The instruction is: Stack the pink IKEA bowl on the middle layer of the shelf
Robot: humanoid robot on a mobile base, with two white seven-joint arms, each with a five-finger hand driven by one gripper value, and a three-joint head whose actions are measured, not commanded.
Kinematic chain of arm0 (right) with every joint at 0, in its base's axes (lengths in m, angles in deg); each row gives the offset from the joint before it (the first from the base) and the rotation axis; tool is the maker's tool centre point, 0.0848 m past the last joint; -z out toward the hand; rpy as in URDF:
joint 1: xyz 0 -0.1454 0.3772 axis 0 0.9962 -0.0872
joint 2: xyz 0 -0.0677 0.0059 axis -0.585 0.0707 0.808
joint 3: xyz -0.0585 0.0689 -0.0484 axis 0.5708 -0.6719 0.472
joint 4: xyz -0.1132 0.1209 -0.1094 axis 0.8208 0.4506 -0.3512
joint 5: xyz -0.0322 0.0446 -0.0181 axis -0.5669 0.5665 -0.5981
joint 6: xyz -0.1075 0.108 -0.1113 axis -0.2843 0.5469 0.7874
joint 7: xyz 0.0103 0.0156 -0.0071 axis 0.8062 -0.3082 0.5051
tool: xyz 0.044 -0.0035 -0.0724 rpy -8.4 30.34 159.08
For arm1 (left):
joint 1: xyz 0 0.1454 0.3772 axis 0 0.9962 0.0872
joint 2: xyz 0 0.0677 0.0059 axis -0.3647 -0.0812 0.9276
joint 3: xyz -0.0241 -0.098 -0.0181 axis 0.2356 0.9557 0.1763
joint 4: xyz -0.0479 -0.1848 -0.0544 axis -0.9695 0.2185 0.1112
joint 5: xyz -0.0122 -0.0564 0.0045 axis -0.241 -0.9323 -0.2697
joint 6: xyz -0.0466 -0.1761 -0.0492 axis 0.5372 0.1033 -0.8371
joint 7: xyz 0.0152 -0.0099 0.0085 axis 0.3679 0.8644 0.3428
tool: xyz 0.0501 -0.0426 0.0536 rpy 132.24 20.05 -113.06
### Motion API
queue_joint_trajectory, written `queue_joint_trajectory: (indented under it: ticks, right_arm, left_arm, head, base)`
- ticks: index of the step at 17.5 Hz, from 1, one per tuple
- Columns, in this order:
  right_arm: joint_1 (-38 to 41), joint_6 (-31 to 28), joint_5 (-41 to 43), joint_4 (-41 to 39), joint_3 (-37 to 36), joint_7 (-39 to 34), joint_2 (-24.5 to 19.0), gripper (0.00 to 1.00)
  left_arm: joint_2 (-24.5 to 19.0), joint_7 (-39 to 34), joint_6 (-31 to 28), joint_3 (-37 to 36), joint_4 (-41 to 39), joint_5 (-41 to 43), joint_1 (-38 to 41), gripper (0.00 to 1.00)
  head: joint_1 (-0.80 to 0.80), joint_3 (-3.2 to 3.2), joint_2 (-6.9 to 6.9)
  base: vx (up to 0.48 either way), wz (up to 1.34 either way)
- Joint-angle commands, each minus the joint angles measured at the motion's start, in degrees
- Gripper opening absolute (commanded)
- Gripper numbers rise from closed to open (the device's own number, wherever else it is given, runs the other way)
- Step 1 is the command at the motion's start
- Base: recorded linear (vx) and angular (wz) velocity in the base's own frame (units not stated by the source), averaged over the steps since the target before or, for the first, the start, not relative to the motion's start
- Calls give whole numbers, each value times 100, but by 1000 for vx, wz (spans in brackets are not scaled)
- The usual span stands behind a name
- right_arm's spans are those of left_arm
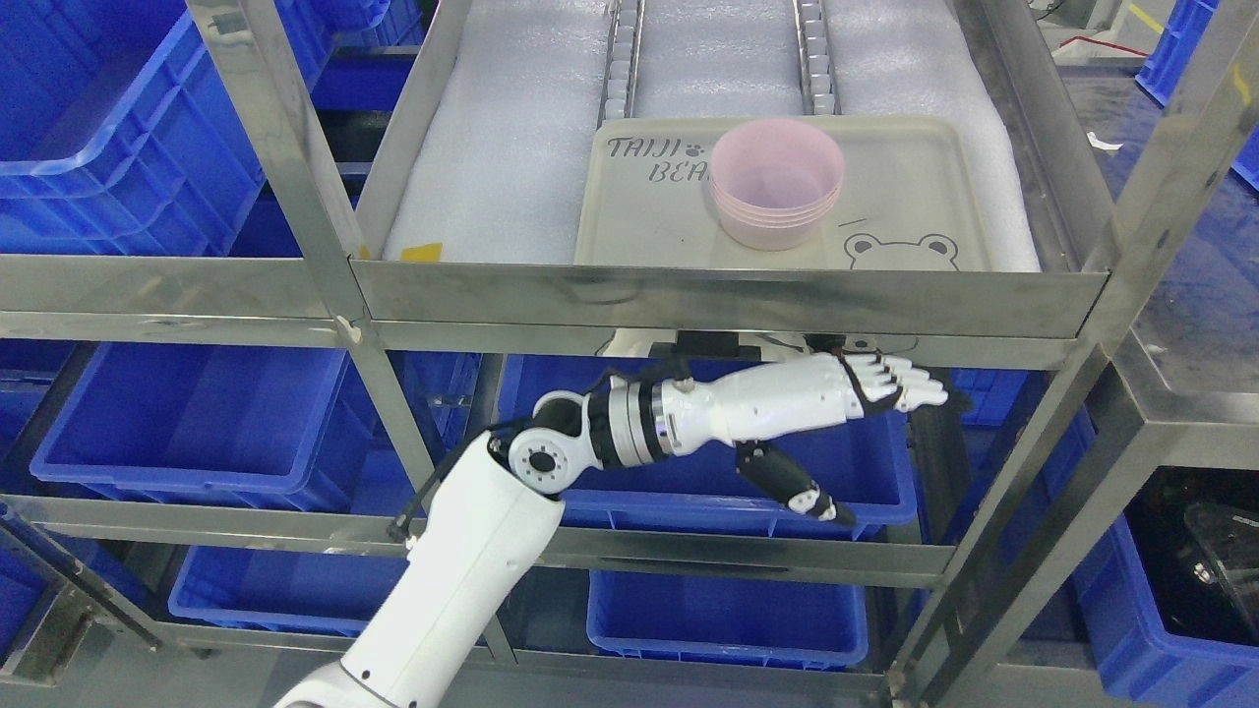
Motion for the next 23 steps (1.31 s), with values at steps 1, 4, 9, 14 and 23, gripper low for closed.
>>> queue_joint_trajectory:
  ticks: [1, 4, 9, 14, 23]
  right_arm:
    - [18, 2, 0, -100, 0, 0, 100, 100]
    - [18, 2, 0, -100, 0, 0, 100, 100]
    - [27, 2, 0, -100, 0, 0, 100, 100]
    - [18, 2, 0, -100, 0, 0, 100, 100]
    - [27, 2, 0, -100, 0, 0, 100, 100]
  left_arm:
    - [-70, -45, 6, -27, -61, -126, 1762, 100]
    - [33, -133, 6, 765, 958, -153, 2327, 100]
    - [33, -3332, -403, 1171, 1621, -696, 2346, 100]
    - [33, -4467, -2371, 2040, 270, -1364, 2319, 100]
    - [33, -4431, -2622, 1910, -58, -1445, 2354, 100]
  head:
    - [0, 0, 0]
    - [0, 0, 0]
    - [0, 0, 0]
    - [0, 0, 0]
    - [0, 0, 0]
  base:
    - [0, 0]
    - [0, 0]
    - [0, 0]
    - [0, 0]
    - [0, 0]
